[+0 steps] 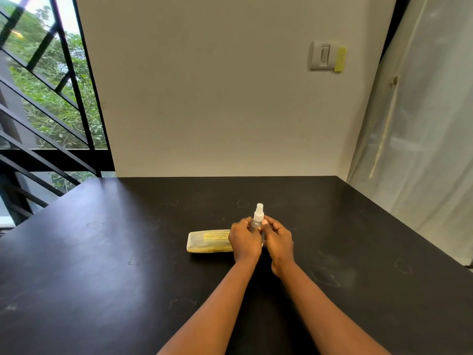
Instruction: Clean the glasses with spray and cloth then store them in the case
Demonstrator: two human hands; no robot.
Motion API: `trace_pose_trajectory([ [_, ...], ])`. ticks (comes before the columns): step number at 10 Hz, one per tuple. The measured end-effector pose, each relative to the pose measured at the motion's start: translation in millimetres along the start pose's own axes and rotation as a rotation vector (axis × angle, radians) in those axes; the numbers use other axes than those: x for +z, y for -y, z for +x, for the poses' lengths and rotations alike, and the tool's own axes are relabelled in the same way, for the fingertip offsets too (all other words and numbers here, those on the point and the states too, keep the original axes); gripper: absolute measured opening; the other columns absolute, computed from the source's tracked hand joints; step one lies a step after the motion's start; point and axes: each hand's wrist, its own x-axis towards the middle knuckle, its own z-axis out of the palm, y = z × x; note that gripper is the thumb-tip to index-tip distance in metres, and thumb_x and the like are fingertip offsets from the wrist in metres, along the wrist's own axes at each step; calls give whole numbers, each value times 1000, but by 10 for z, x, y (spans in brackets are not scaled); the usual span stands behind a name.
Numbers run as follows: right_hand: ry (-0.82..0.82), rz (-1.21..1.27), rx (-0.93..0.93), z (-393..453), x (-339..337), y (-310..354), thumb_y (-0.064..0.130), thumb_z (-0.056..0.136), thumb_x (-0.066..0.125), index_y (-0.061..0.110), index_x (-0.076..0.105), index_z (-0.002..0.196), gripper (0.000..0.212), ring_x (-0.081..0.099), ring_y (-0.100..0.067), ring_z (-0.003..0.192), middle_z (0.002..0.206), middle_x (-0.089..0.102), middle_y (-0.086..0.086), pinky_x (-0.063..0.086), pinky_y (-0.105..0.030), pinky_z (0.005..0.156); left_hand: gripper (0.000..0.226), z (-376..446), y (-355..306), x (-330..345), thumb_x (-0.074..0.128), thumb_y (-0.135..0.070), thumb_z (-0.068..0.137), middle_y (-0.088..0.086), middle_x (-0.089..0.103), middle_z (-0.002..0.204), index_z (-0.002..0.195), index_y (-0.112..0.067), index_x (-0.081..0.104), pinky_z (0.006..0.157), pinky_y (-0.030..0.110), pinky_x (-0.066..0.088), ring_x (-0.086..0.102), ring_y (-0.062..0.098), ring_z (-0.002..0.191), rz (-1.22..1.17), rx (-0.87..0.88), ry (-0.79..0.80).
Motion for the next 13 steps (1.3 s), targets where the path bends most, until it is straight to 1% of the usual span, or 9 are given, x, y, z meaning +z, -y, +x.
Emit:
trace_pose_trajectory([
  [4,15,-2,-14,-53,26,22,19,93,53,23,63,116,25,61,-11,102,108,67,5,50,-41,94,33,-37,-9,-74,65,-11,83,6,63,112,116,-13,60,92,38,51,60,17,103,-36,-27,-3],
  [6,-23,-22,0,-61,9,13,21,93,53,19,60,121,29,59,-13,105,113,64,2,49,-39,95,34,-48,-45,-146,65,-10,83,6,62,112,117,-12,59,92,33,51,59,15,101,-39,-15,-1],
  [7,-107,-39,0,-98,-4,15,19,93,52,15,63,112,22,60,-13,89,101,65,-2,50,-26,74,32,-83,-72,-222,63,-6,84,6,60,112,115,-10,59,91,29,50,58,14,102,-33,-2,-20],
  [8,-191,-86,-3,-122,-12,5,17,93,51,11,64,102,17,56,-12,75,91,65,-6,42,-22,59,27,-123,-72,-271,61,-5,85,6,61,110,111,-10,60,89,27,49,58,14,101,-24,13,-41],
  [9,-251,-158,-2,-170,-16,5,13,90,55,8,65,93,12,55,-14,73,86,65,-7,40,-21,55,13,-188,-53,-347,56,-5,88,5,63,100,99,-10,62,82,25,49,58,15,94,-21,40,-74],
  [10,-264,-189,-28,-227,-7,37,9,87,58,8,66,88,8,56,-13,73,83,64,-5,38,-16,53,5,-229,-42,-400,55,-9,89,4,62,90,90,-11,59,76,26,48,58,16,86,-30,57,-88],
  [11,-270,-239,-93,-288,22,60,7,84,62,10,64,81,5,56,-12,70,77,63,-3,37,-13,53,14,-268,-9,-496,54,-20,91,-2,56,72,80,-12,53,64,25,45,55,14,71,-28,103,-108],
  [12,-258,-268,-153,-360,55,66,8,83,64,14,59,74,12,55,-12,67,73,60,-2,39,-16,54,21,-315,21,-580,50,-27,94,-5,52,66,77,-13,51,55,20,40,52,11,64,-3,151,-118],
  [13,-247,-362,-245,-477,122,53,11,82,66,16,53,70,18,54,-16,69,77,59,-5,40,-21,57,22,-365,56,-695,44,-26,96,-1,53,70,79,-13,51,54,24,45,54,13,66,56,215,-170],
])
